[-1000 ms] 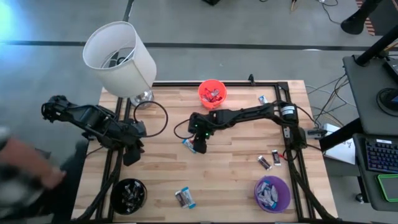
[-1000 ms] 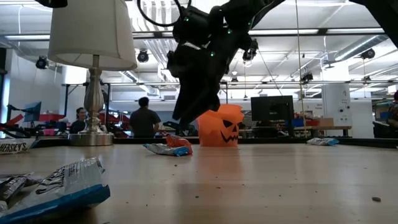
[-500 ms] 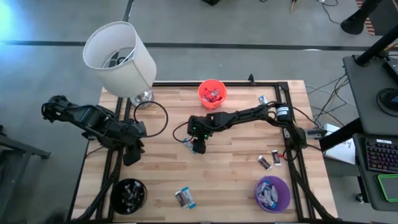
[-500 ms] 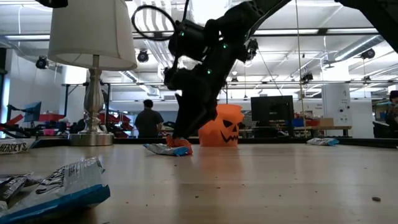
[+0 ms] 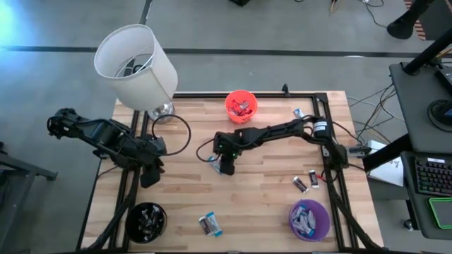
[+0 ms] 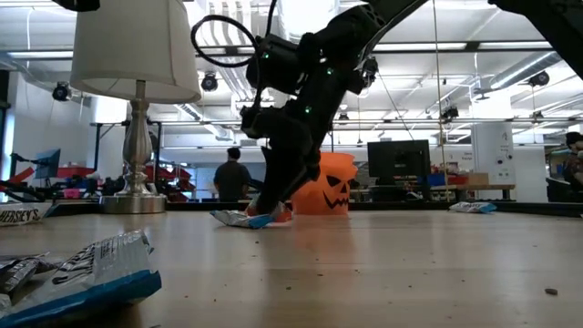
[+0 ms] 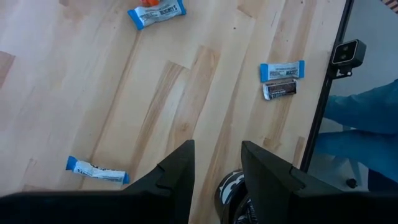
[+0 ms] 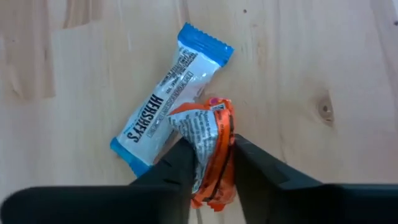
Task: Organize candy in baskets
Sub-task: Put the orange chocolate into the orange bucket
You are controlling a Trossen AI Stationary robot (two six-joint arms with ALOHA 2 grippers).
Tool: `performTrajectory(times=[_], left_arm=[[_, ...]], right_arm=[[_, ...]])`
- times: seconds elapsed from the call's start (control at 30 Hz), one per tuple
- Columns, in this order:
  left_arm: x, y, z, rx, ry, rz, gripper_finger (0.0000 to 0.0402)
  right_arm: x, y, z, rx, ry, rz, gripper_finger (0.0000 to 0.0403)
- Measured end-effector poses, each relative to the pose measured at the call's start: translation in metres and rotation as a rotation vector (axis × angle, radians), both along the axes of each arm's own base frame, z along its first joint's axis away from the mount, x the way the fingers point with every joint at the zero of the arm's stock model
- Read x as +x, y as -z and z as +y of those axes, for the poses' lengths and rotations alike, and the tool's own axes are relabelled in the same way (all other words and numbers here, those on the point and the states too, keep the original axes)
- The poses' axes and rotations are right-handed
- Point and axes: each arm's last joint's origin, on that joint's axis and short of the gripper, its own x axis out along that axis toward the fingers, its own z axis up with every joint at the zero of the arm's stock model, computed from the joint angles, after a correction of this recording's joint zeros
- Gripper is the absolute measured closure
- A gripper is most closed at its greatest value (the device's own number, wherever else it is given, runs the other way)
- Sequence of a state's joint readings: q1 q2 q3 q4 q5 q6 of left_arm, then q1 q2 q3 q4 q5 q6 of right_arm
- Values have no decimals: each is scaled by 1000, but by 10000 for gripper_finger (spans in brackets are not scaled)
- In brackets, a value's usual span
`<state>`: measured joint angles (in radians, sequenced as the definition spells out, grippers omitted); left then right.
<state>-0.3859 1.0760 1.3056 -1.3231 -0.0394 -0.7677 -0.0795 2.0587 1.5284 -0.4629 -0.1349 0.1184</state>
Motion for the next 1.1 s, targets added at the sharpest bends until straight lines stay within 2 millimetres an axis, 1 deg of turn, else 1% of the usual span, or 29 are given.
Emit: performTrajectory(times=[0.07,0.13,0.23,0.37,0.47,0.6,0.73,0.8,0.9,1.03,1.1], left_arm=[[0,0,0,1,0,0,288],[0,0,0,1,-1,0,288],[0,0,0,1,-1,0,288],[0,0,0,1,-1,-1,288],[0,0,0,2,-2,-1,288],[0,0,0,3,-2,0,288],[0,0,0,4,-2,2,288],[1,1,0,6,-2,5,288],[1,2,0,7,-1,8,288],[3,3,-1,11,1,15,288],[4,3,-1,12,1,18,288]], right_arm=[[-1,-3,0,-1,-6,-4,343],[-1,-5,0,0,-6,-9,354],[-2,-10,0,3,0,-11,358],[-3,-21,0,10,10,8,359],[-4,-38,0,9,12,21,359],[-8,-70,-8,-33,4,-6,359],[-16,-106,-32,-162,91,-28,359],[-22,-121,-48,-207,139,-35,359],[-30,-139,-77,-214,210,-63,359],[-44,-149,-119,-219,315,-58,359],[-52,-149,-137,-220,358,-48,359]])
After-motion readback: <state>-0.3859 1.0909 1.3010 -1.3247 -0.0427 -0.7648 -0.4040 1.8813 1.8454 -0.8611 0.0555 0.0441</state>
